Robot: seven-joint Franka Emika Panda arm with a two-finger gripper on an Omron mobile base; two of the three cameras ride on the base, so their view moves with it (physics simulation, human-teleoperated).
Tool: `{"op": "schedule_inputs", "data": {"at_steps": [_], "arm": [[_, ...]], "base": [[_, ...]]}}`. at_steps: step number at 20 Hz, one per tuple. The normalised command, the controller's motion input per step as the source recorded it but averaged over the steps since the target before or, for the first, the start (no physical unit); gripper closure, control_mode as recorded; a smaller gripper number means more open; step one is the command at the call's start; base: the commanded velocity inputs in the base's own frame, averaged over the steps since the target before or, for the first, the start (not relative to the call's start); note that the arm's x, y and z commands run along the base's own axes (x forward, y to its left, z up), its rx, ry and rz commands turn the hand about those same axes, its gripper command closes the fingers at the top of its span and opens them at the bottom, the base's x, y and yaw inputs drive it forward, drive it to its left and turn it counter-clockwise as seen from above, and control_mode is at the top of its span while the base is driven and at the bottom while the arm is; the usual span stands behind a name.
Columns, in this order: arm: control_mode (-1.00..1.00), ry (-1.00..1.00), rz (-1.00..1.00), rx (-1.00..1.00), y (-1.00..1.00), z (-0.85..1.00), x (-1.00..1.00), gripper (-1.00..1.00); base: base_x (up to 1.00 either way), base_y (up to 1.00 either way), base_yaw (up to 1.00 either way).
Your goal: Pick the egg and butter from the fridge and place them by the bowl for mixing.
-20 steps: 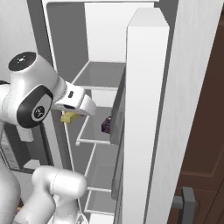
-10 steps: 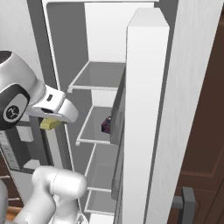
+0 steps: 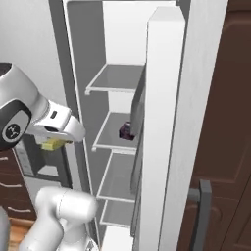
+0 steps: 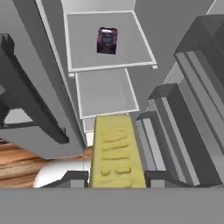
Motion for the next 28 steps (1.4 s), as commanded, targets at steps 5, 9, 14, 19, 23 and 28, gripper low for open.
{"op": "schedule_inputs", "data": {"at_steps": [5,9,14,19,23,28], "arm": [[1.0,0.0,0.0,0.0,0.0,0.0,0.0,1.0],[1.0,0.0,0.0,0.0,0.0,0.0,0.0,1.0],[1.0,0.0,0.0,0.0,0.0,0.0,0.0,1.0],[1.0,0.0,0.0,0.0,0.0,0.0,0.0,1.0],[1.0,0.0,0.0,0.0,0.0,0.0,0.0,1.0],[1.0,0.0,0.0,0.0,0.0,0.0,0.0,1.0]], "base": [[-1.0,0.26,0.19],[-0.9,0.91,0.35],[-0.13,1.0,0.66],[0.06,1.0,0.53],[0.48,0.99,0.13],[0.74,0.75,0.0]]}}
